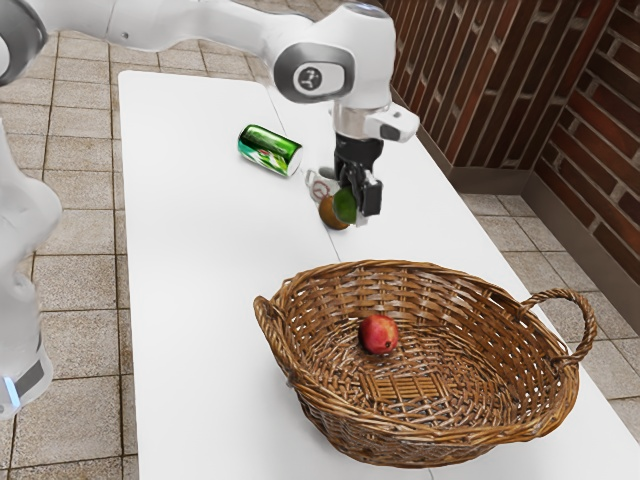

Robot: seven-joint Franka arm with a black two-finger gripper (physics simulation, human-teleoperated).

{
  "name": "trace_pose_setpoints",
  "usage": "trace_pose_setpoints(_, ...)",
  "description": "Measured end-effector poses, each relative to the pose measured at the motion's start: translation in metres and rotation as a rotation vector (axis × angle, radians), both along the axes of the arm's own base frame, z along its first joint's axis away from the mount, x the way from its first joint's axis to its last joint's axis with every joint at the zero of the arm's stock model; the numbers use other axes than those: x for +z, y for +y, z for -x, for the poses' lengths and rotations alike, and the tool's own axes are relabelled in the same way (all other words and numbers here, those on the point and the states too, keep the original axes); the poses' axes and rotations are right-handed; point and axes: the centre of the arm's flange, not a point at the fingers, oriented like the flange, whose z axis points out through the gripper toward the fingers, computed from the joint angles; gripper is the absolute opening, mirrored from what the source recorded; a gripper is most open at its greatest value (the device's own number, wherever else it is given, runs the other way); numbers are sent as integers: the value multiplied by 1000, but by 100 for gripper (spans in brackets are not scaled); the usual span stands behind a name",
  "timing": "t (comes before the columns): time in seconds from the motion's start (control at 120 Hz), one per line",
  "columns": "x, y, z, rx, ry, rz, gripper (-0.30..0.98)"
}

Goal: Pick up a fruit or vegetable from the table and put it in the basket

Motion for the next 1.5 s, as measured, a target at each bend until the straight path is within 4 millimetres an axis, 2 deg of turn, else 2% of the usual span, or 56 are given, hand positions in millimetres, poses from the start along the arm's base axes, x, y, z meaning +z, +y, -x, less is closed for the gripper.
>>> trace_pose_setpoints(0.1, 16, -54, 4, -95, -26, 14, 33)
trace_pose_setpoints(0.233, 24, -124, 20, -210, -39, 26, 33)
trace_pose_setpoints(0.325, 15, -158, 23, -251, -36, 22, 33)
trace_pose_setpoints(0.433, -4, -187, 21, -265, -31, 18, 33)
trace_pose_setpoints(0.65, -14, -217, -3, -232, -67, 35, 33)
trace_pose_setpoints(0.733, -12, -226, -8, -224, -82, 52, 34)
trace_pose_setpoints(0.867, -29, -242, -18, -205, -77, 76, 52)
trace_pose_setpoints(0.967, -33, -247, -22, -196, -91, 89, 60)
trace_pose_setpoints(1.008, -25, -246, -24, -197, -116, 86, 63)
trace_pose_setpoints(1.05, -8, -243, -22, -207, -156, 81, 64)
trace_pose_setpoints(1.083, 16, -242, -13, -224, -191, 95, 65)
trace_pose_setpoints(1.117, 49, -239, 4, -252, -226, 111, 66)
trace_pose_setpoints(1.167, 94, -223, 31, -302, -275, 67, 67)
trace_pose_setpoints(1.192, 110, -200, 33, -296, -294, 4, 67)
trace_pose_setpoints(1.217, 118, -172, 30, -274, -297, -73, 67)
trace_pose_setpoints(1.242, 120, -141, 24, -247, -284, -147, 67)
trace_pose_setpoints(1.283, 124, -76, 12, -182, -245, -228, 68)
trace_pose_setpoints(1.333, 153, 13, 10, -102, -223, -285, 68)
trace_pose_setpoints(1.358, 173, 62, 17, -58, -221, -294, 68)
trace_pose_setpoints(1.375, 183, 87, 24, -46, -216, -297, 68)
trace_pose_setpoints(1.433, 197, 139, 42, -78, -179, -324, 68)
trace_pose_setpoints(1.5, 188, 188, 49, -117, -112, -370, 68)
